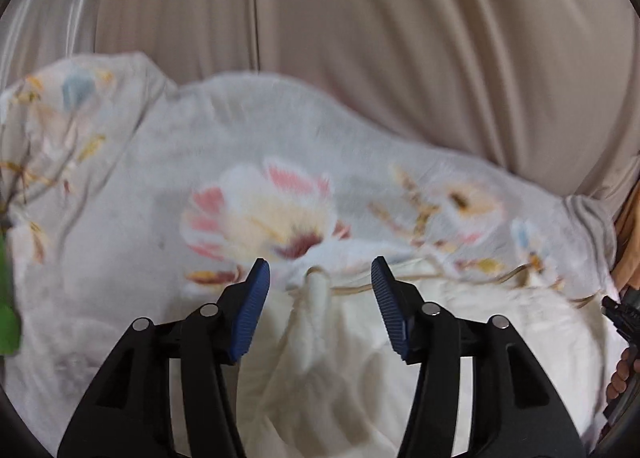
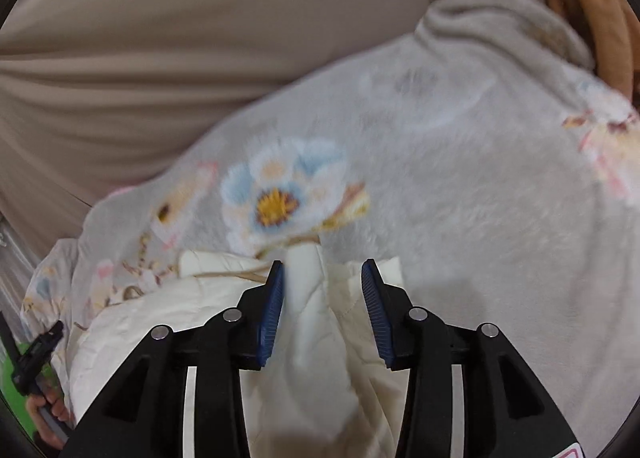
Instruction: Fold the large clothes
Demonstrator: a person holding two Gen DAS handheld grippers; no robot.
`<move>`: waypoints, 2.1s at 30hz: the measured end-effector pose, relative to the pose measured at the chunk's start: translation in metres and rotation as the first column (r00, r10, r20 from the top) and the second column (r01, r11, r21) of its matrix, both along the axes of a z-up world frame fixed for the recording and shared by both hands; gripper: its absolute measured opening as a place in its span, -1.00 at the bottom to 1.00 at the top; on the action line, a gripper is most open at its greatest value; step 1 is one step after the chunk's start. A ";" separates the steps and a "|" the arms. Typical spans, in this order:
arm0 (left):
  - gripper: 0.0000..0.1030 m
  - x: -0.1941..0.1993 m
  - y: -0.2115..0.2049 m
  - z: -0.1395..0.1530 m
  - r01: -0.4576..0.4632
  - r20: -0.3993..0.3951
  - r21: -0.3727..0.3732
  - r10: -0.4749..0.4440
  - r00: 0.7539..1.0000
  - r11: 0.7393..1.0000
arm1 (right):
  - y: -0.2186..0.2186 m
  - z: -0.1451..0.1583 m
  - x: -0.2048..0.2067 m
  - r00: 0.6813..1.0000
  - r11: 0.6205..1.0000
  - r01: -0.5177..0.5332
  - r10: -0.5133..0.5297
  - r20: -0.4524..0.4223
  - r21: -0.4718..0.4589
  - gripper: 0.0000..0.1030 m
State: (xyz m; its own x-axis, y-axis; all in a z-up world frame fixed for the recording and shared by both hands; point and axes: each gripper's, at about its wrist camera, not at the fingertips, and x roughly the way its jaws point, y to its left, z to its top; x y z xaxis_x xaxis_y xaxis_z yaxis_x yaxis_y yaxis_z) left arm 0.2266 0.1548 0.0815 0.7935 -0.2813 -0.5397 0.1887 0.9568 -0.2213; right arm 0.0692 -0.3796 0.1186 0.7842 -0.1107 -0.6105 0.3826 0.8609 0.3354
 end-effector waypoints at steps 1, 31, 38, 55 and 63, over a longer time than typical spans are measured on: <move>0.00 -0.007 -0.007 0.010 0.020 0.018 0.000 -0.020 1.000 1.000 | 0.013 0.009 -0.002 0.999 0.999 -0.045 0.046 0.019 -0.021 -0.29; 0.58 0.055 -0.007 -0.100 -0.087 -0.285 0.015 0.087 0.955 0.996 | 0.025 -0.074 0.020 0.964 0.972 -0.129 0.076 -0.255 -0.198 -1.00; 0.59 0.052 -0.013 -0.099 -0.097 -0.268 0.058 0.110 0.957 0.994 | 0.016 -0.074 0.015 0.972 0.985 -0.122 0.093 -0.214 -0.125 -1.00; 0.64 -0.110 -0.060 -0.068 0.163 -0.205 0.115 -0.137 0.969 0.980 | 0.199 -0.054 -0.066 0.867 0.871 -0.480 0.454 -0.203 -0.102 -0.75; 0.74 -0.130 -0.059 -0.082 0.096 -0.158 0.160 -0.070 0.985 0.982 | 0.211 -0.039 -0.080 0.863 0.868 -0.494 0.480 -0.157 -0.059 -0.75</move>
